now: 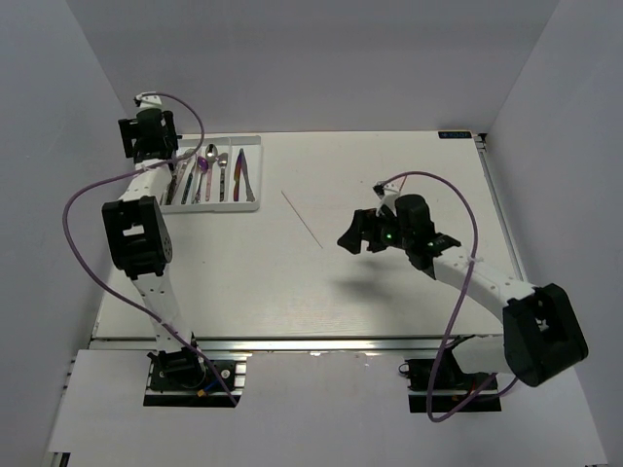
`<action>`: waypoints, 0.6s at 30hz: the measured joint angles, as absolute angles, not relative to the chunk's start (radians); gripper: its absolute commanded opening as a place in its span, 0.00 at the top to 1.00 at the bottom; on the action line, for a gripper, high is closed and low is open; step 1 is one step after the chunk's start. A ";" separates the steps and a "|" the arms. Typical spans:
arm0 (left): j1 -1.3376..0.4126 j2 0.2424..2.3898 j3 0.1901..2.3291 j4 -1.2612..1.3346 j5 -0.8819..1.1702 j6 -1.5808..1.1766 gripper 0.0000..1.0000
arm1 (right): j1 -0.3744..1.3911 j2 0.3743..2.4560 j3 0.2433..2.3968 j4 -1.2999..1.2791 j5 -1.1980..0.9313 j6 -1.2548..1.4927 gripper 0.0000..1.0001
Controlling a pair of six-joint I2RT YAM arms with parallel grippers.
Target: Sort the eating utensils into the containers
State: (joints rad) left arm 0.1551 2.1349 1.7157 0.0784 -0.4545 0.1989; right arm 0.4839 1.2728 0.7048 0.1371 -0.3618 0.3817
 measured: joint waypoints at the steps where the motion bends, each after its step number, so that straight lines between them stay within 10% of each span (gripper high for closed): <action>1: 0.155 2.114 1.716 0.052 -0.453 0.167 0.02 | 0.500 1.304 0.730 0.110 -0.307 0.360 0.11; 18: 0.157 1.156 1.110 -0.022 -0.048 -0.372 0.02 | 0.644 2.216 1.720 -0.249 0.021 0.053 0.30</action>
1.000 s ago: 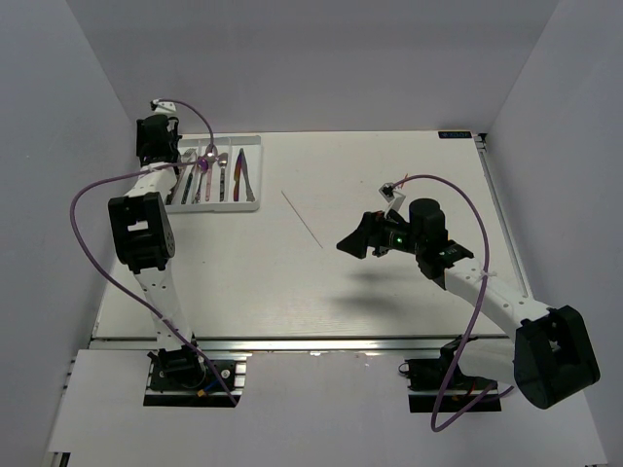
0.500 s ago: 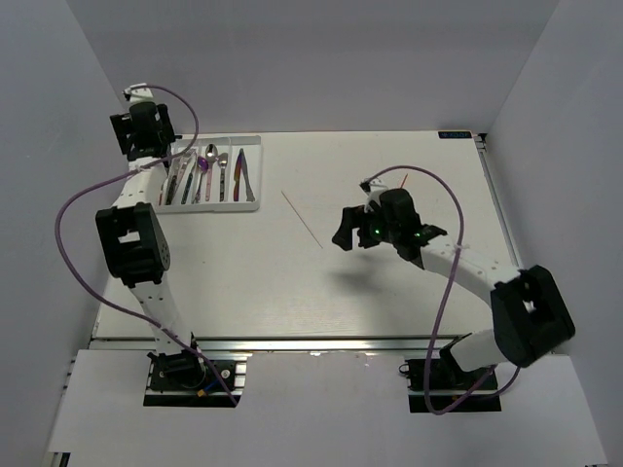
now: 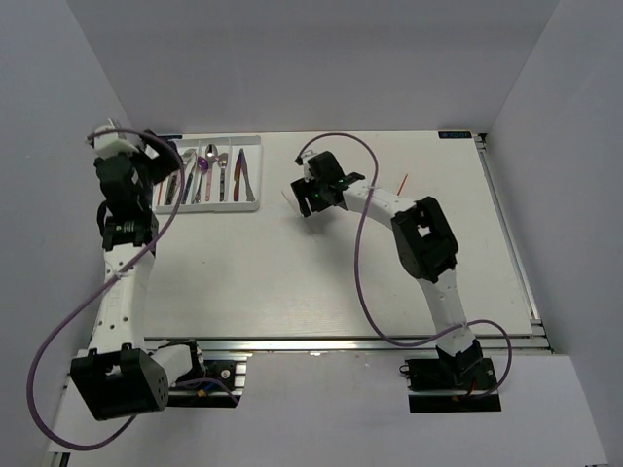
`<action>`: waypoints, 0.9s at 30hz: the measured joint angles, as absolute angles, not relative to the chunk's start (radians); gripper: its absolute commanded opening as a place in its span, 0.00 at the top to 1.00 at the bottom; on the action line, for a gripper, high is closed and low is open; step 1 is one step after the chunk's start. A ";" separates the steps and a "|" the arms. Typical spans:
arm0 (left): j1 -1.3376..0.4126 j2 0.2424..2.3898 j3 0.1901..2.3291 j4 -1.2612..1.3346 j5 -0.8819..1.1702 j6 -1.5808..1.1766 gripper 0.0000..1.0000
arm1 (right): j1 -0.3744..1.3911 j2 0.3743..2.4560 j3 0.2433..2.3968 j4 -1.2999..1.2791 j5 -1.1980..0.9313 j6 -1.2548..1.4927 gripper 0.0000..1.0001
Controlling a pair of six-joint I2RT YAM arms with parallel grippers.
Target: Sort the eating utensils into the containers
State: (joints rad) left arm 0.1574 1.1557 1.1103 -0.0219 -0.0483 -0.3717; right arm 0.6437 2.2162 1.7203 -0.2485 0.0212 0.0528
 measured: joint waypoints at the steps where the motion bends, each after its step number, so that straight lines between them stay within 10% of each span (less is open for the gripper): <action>1: 0.157 1.125 1.053 -0.024 -0.030 -0.382 0.02 | 0.652 2.261 1.779 -0.273 0.026 0.046 0.31; 17: 0.147 1.145 0.905 -0.067 0.146 -0.440 0.02 | 0.714 2.505 2.159 -0.456 0.075 0.012 0.56; 27: 0.147 1.144 0.908 -0.117 0.126 -0.439 0.02 | 0.704 2.507 2.167 -0.516 0.042 0.010 1.00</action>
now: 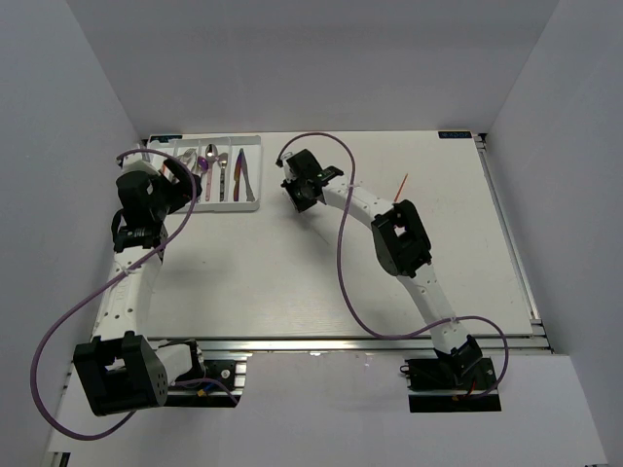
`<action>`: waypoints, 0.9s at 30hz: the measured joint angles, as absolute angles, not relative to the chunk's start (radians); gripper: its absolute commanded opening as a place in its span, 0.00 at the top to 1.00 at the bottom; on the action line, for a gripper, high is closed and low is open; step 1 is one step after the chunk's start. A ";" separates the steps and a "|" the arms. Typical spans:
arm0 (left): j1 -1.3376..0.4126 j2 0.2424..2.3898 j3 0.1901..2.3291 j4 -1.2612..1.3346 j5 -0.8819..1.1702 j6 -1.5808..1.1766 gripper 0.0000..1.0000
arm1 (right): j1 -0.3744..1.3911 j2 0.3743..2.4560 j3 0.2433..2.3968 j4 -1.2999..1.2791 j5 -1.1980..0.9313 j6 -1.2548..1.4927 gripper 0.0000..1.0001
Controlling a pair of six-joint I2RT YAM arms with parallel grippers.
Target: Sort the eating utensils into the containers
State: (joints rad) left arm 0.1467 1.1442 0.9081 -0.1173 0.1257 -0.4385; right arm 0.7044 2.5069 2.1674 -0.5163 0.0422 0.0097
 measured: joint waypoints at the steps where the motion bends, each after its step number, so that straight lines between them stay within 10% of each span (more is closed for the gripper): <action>1: 0.147 1.144 0.910 -0.124 0.120 -0.438 0.02 | 0.704 2.494 2.144 -0.513 0.042 0.011 1.00; 15: 0.026 1.140 0.559 0.239 0.340 -0.778 0.02 | 0.617 2.068 1.435 -0.247 -0.223 0.194 1.00; 27: -0.222 1.396 0.474 0.803 0.426 -1.011 0.10 | 0.563 1.854 1.256 0.098 -0.565 0.461 1.00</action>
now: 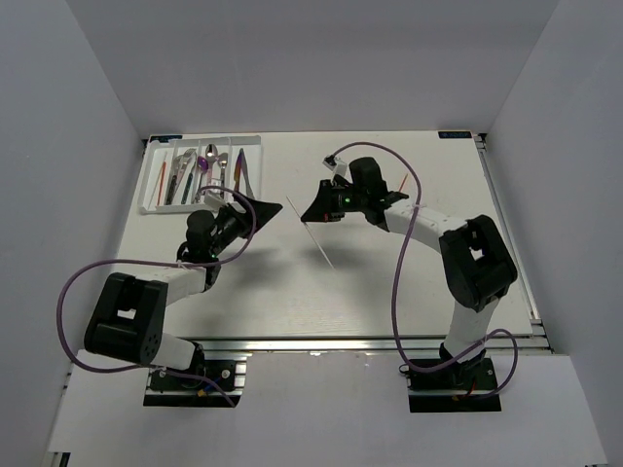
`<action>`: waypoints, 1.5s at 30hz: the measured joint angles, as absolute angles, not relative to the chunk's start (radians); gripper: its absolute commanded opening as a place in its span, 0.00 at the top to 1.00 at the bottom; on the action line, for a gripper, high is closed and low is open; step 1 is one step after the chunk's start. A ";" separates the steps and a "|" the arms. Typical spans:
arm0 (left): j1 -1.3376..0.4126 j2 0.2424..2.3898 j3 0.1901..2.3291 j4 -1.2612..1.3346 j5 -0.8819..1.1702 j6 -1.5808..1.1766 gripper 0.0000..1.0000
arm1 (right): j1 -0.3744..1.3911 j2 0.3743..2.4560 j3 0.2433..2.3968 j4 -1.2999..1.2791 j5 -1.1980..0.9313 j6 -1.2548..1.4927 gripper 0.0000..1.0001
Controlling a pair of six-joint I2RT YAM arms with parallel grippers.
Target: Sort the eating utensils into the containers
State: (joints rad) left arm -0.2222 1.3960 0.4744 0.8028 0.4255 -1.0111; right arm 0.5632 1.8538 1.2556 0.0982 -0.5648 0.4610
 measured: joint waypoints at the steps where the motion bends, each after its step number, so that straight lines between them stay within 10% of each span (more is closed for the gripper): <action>1: -0.229 1.413 0.478 0.819 0.429 -1.017 0.11 | 0.564 1.839 1.239 0.134 -0.600 0.492 1.00; 12: -0.290 1.475 0.557 0.883 0.454 -1.030 0.31 | 0.601 1.796 1.201 0.334 -0.785 0.657 1.00; 18: -0.297 1.498 0.587 0.900 0.483 -1.048 1.00 | 0.625 1.813 1.222 0.341 -0.779 0.667 1.00; 21: -0.299 1.499 0.641 0.800 0.488 -0.981 1.00 | 0.613 1.824 1.225 0.358 -0.789 0.692 0.11; 31: -0.257 1.579 1.342 -0.100 -0.170 -0.297 1.00 | 0.333 1.581 0.980 0.234 -0.566 0.587 0.11; 45: 0.159 2.012 1.843 -0.043 -0.426 0.191 1.00 | 0.331 1.410 0.814 0.153 -0.529 0.449 0.11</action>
